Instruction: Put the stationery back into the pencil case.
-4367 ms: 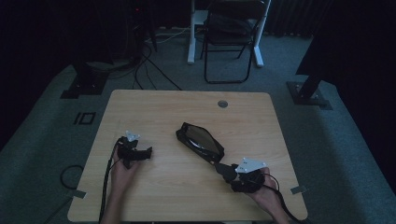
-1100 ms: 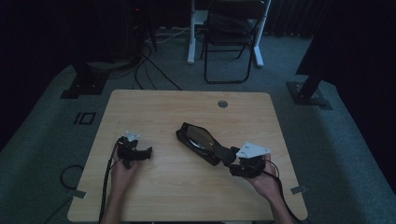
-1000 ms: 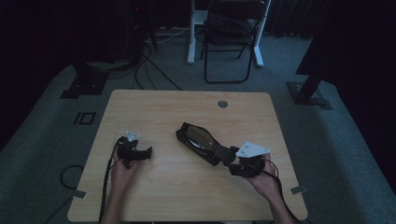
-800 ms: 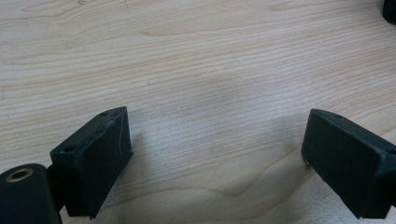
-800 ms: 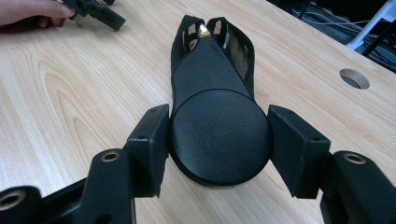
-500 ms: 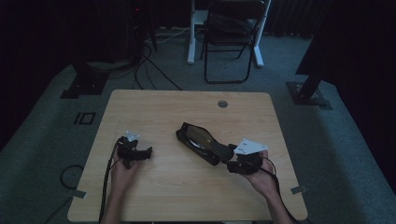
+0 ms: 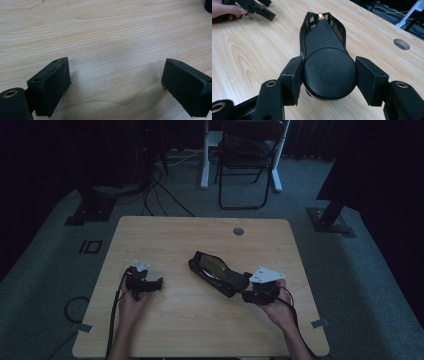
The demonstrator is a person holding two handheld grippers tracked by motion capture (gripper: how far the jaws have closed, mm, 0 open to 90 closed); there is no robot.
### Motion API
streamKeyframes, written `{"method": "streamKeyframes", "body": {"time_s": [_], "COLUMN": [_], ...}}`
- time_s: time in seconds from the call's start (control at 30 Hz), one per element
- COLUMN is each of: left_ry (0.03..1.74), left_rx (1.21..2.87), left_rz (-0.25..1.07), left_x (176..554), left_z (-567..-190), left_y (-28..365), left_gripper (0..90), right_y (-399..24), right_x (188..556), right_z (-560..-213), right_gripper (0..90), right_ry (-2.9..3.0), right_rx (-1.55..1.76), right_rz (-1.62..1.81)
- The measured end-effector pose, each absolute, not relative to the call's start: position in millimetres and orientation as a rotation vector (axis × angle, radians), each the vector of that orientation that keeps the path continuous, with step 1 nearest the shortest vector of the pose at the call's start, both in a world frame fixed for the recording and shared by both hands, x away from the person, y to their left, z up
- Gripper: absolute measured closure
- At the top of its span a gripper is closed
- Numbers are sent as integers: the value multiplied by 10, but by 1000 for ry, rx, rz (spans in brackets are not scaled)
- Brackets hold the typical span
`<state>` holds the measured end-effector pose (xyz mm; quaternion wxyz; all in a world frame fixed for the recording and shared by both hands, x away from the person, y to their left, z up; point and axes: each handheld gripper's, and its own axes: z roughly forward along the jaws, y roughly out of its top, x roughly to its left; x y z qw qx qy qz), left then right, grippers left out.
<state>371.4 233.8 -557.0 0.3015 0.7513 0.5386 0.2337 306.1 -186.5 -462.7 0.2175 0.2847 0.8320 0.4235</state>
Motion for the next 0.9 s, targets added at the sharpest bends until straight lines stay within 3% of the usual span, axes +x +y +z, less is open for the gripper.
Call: {"method": "streamKeyframes", "body": {"time_s": [0.9], "left_ry": [1429], "left_rx": [1993], "left_rz": [620], "left_x": [3714], "left_z": [-5570], "left_y": [2338], "left_gripper": [85], "right_y": [-1770], "right_x": [3201], "right_z": [-4671], "right_gripper": [417], "right_ry": [2295], "right_rx": [819], "right_rz": [1166]}}
